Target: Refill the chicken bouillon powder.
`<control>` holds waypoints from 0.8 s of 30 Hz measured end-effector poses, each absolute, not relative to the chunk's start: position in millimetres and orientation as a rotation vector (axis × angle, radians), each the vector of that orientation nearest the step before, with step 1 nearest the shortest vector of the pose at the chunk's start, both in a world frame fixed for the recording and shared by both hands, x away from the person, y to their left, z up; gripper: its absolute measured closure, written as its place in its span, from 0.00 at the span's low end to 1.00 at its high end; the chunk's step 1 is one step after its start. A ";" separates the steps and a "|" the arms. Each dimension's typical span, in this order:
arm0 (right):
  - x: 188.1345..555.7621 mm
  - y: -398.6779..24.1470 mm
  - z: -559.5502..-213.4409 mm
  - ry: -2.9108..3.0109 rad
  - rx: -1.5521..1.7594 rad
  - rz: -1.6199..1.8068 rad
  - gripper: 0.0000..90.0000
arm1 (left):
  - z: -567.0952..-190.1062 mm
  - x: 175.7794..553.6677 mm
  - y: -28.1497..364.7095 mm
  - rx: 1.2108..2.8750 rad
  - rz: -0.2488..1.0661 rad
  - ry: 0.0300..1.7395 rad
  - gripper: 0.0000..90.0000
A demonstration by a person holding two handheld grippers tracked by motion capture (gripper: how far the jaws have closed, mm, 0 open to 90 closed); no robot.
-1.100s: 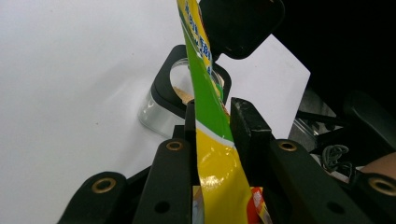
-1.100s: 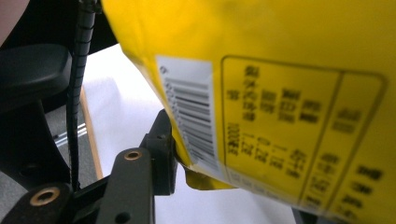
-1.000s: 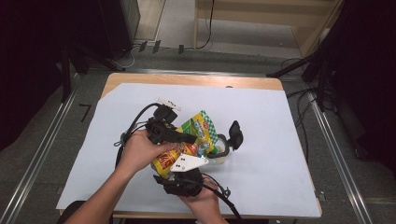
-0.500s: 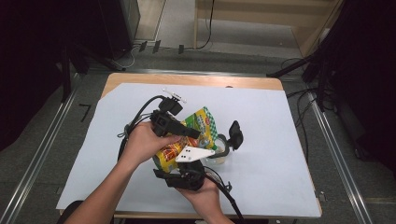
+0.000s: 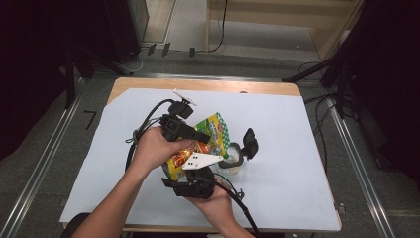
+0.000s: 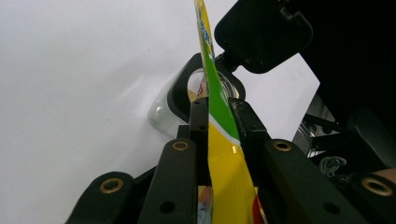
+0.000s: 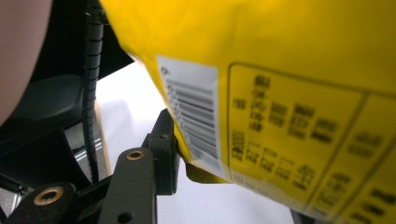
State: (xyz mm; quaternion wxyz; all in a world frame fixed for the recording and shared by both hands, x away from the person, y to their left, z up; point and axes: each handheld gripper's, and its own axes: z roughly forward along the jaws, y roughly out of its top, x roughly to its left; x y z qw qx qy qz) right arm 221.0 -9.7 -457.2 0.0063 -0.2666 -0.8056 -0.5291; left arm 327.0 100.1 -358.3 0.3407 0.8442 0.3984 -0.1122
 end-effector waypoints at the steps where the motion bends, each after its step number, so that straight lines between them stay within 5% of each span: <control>1: 220.8 -9.7 -457.8 -2.521 -0.841 -1.653 0.66 | -358.6 326.2 99.2 2.195 -0.288 1.033 0.90; 7: 219.1 -12.5 -459.6 -2.507 -0.871 -1.664 0.70 | -359.6 323.7 96.1 2.188 -0.306 1.016 0.88; 17: 218.7 -21.7 -456.2 -2.360 -0.889 -1.738 0.71 | -355.8 319.4 97.6 2.185 -0.328 0.949 0.70; 24: 218.7 -24.7 -454.9 -2.342 -0.888 -1.761 0.71 | -351.4 313.9 98.6 2.200 -0.280 0.931 0.74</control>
